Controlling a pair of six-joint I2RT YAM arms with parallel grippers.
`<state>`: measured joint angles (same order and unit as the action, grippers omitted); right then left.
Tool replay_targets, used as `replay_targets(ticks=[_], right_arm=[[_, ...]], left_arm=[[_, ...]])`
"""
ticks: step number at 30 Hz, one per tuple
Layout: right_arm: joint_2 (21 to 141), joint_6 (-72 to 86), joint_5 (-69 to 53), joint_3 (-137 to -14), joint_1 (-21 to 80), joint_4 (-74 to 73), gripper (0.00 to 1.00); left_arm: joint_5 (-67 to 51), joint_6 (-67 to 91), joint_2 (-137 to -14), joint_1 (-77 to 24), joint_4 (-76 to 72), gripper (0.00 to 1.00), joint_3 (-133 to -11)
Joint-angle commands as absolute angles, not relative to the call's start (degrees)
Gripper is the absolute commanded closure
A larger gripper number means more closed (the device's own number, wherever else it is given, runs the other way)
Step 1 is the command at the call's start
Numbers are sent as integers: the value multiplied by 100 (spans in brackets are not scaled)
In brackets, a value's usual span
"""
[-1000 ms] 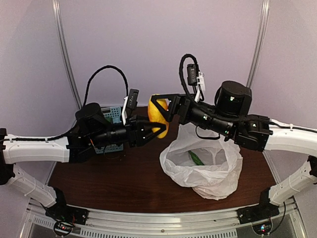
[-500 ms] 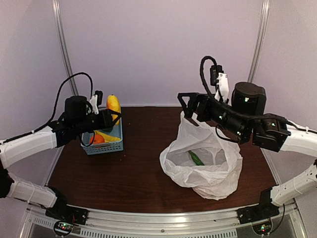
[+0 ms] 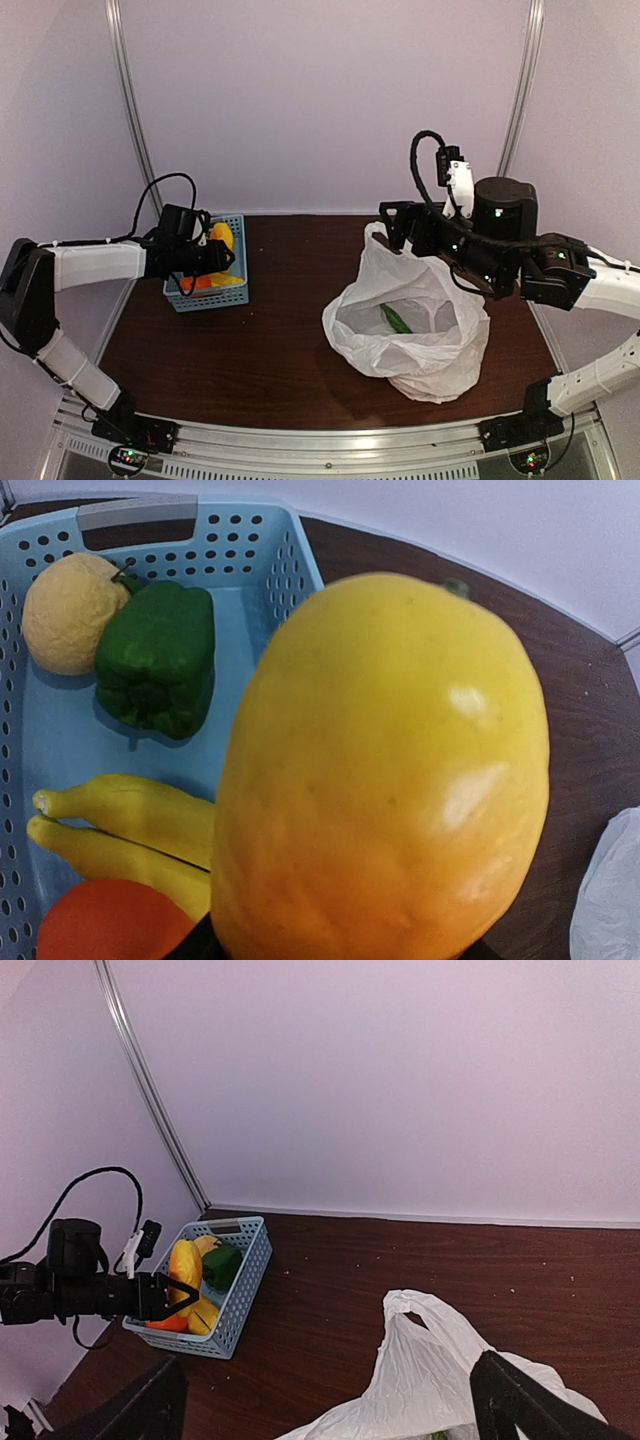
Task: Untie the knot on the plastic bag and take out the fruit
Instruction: Place the fake fruit in the bin, then hold the bag opening of the takeout bag.
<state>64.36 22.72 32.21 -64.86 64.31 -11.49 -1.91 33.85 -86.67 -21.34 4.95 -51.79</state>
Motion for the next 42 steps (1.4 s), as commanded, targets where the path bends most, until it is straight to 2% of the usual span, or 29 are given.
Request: replay_targets(ticks=[1,4,6,14,22,28,32,36,42], right_arm=[[6359,2325,3429,-6381,6433,-1438,1],[6323,2327,3454,-6364,6442,-1463,1],[6298,2329,3467,-6346,6436,-1450,1],[6294,2314,3466,-6337,6435,-1484,1],[6285,2229,3487,-6359,6435,-1770,1],[6391,2067,2776,-6426,6442,-2837,7],[6602,2210,2221,-6407,6434,-3486,14],[7085,2472,2236,-6487,6422,-4152,19],[7835,2701,2051,-6498,6090,-4427,23]], left_arm=[[-200,3224,-8842,-2092,420,61,-5493],[-151,3183,-8924,-2083,488,50,-5553],[-158,3198,-8930,-2083,492,37,-5562],[-127,3173,-8876,-2083,566,24,-5642],[-374,3017,-8366,-2083,468,21,-5617],[-1353,2974,-7485,-2274,361,20,-5412],[-1594,3271,-7139,-3048,341,19,-5076],[-1505,3793,-7140,-3880,65,18,-4702],[-1579,4601,-7501,-4699,-1141,16,-4351]])
